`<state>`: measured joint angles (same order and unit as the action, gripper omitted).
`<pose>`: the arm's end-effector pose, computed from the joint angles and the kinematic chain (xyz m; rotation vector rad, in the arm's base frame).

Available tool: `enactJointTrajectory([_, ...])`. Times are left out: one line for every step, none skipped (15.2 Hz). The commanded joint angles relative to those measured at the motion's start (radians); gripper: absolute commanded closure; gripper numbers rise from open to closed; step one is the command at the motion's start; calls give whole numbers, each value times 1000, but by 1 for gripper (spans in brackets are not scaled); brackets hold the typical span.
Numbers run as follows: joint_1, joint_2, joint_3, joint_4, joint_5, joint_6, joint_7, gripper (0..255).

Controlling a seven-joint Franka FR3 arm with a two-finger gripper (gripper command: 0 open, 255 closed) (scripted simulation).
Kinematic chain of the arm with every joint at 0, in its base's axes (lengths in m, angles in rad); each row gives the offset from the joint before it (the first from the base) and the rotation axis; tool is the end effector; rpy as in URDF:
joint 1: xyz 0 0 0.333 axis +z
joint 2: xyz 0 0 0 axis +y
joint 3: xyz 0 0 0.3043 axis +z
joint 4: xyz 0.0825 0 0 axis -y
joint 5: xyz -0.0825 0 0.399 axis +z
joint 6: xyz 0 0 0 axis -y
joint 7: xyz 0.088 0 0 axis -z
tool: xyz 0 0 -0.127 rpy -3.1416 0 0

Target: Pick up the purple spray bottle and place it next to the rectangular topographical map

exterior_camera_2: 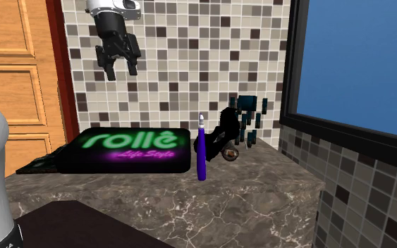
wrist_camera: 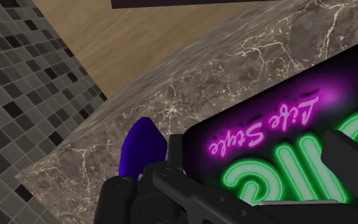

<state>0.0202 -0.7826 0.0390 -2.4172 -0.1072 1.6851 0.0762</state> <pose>0.3417 0.0097 0.5422 3.0093 -0.0272 0.0877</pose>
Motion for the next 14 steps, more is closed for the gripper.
enactJointTrajectory([0,0,0,0,0,0,0,0])
enactJointTrajectory([-2,22,-26,2,-10,20,-38,0])
enactJointTrajectory([-3,46,-52,6,-20,39,-75,0])
enactJointTrajectory([-3,72,-78,12,-28,59,-112,0])
enactJointTrajectory([-4,99,-103,19,-35,78,-149,0])
enactJointTrajectory([-3,128,-128,28,-41,96,-187,0])
enactJointTrajectory([-3,159,-152,40,-46,114,-224,0])
enactJointTrajectory([-1,191,-176,53,-49,132,-261,0])
enactJointTrajectory([1,225,-199,67,-51,149,-299,0])
enactJointTrajectory([2,260,-221,84,-50,165,-337,0])
enactJointTrajectory([5,296,-243,102,-48,181,-375,0])
enactJointTrajectory([8,333,-265,121,-45,195,-414,0])
enactJointTrajectory([11,371,-286,143,-39,209,-453,0])
enactJointTrajectory([15,411,-306,166,-31,222,-492,0])
